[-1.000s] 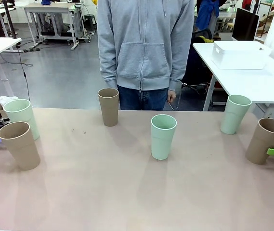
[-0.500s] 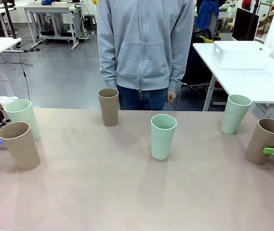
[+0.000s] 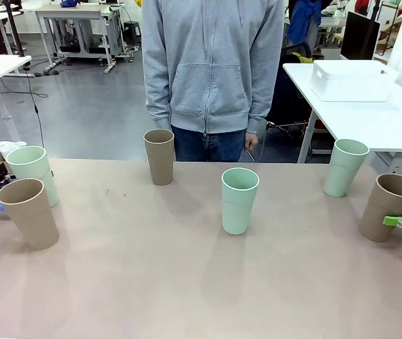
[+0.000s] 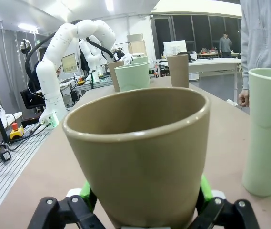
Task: Stack the cups and store them in the basket.
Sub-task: Pick up two Reusable plastic cups , one in each hand.
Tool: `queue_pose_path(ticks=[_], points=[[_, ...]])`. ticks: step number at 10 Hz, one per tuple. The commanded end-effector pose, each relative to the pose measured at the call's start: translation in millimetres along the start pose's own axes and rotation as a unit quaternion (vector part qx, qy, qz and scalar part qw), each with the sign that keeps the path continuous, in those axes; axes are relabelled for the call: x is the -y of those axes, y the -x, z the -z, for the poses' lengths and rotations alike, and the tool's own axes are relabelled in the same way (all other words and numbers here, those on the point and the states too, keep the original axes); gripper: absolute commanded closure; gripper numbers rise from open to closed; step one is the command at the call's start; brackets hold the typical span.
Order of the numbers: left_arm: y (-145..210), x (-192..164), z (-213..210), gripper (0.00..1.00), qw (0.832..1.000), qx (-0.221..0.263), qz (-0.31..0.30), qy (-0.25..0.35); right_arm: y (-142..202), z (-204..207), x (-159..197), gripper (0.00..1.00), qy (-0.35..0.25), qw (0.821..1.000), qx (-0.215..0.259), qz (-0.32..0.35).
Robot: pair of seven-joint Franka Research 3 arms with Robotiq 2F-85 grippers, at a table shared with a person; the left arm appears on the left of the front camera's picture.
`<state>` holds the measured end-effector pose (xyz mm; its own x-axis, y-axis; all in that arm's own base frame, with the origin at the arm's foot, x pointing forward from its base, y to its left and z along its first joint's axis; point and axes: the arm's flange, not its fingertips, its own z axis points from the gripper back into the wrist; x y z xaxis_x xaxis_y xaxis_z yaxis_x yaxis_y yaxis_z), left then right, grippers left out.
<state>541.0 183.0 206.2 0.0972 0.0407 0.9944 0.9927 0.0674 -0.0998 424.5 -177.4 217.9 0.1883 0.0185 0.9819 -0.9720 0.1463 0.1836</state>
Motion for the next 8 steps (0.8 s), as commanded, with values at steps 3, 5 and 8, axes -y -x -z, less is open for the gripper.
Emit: queue_pose_path(ticks=[3,5,8], points=[[-1,6,11,0.0,1.0,0.008,0.0,-0.006,-4,9,0,0.0,0.015,1.0,-0.007,0.017],[0,0,2,0.19,1.0,0.002,0.0,-0.001,-3,11,-1,0.17,0.014,1.0,-0.017,0.007],[0,1,0,0.25,1.0,0.005,0.006,-0.001,-1,12,0,0.39,0.007,1.0,-0.02,0.002]])
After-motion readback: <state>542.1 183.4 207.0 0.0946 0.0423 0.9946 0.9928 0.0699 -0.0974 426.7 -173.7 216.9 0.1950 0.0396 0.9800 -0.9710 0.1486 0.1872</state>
